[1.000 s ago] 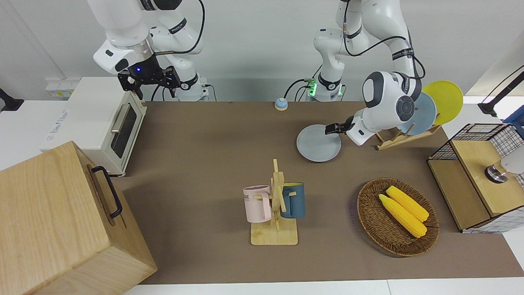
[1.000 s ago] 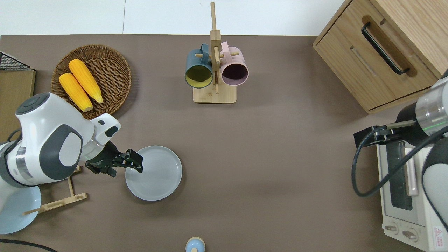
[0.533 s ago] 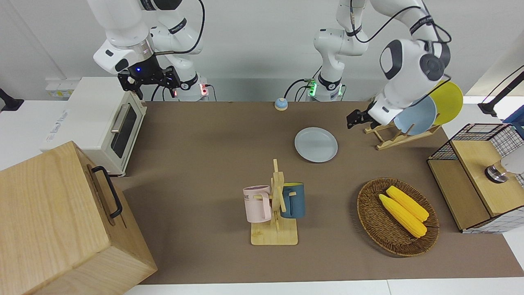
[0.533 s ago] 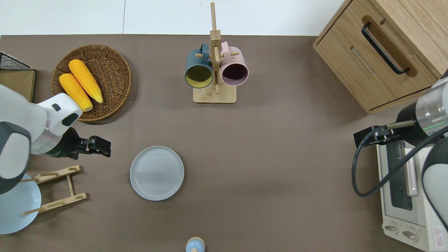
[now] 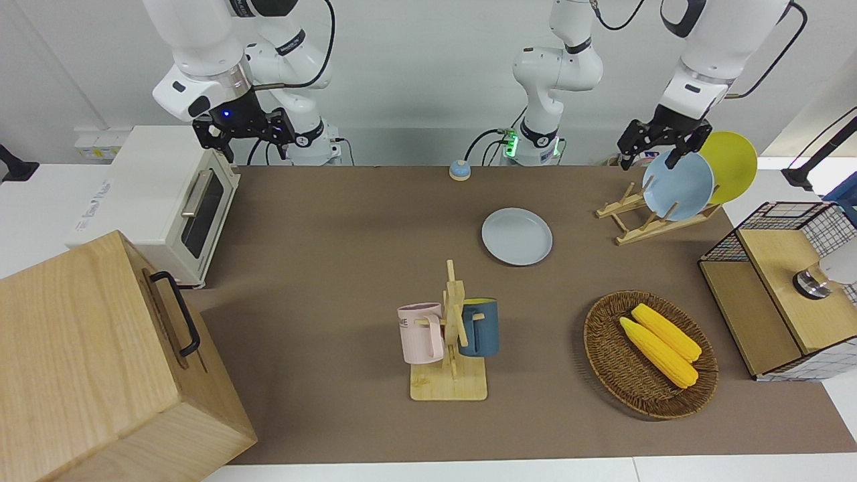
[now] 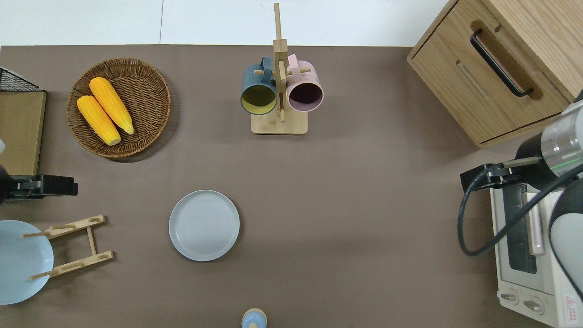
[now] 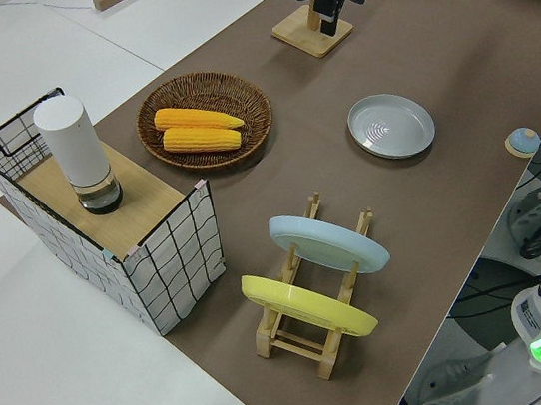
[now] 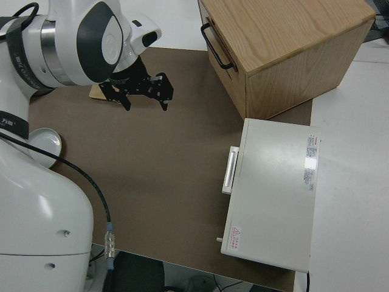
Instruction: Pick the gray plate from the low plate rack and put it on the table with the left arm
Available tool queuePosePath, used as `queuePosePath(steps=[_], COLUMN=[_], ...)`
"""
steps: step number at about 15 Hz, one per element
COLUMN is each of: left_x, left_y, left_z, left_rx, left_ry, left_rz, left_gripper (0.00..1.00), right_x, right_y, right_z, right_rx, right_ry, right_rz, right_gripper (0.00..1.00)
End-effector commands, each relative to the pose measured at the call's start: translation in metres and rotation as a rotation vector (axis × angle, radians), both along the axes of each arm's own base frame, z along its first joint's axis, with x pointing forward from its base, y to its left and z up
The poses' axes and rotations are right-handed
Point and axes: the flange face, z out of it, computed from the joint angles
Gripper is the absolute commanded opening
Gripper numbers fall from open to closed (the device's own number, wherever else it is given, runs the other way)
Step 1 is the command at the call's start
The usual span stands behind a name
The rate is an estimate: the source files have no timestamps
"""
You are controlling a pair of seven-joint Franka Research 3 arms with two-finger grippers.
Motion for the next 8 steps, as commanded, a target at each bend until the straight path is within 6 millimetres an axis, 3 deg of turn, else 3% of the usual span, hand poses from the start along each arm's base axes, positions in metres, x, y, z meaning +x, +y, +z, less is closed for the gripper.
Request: queuePosePath(steps=[1, 8], left_x=[0.012, 0.026], left_y=[-0.009, -0.016], left_z=[0.019, 0.005], left_rx=[0.022, -0.009], left_ry=[-0.003, -0.025], left_rz=[0.003, -0.005], left_gripper=[1.0, 1.0], right_x=[-0.002, -0.002], right_y=[-0.002, -0.002], right_z=[0.003, 0.004], right_rx=[-0.007, -0.007], right_ry=[0.002, 0.0], right_rz=[-0.014, -0.014], right_gripper=[0.983, 0.983])
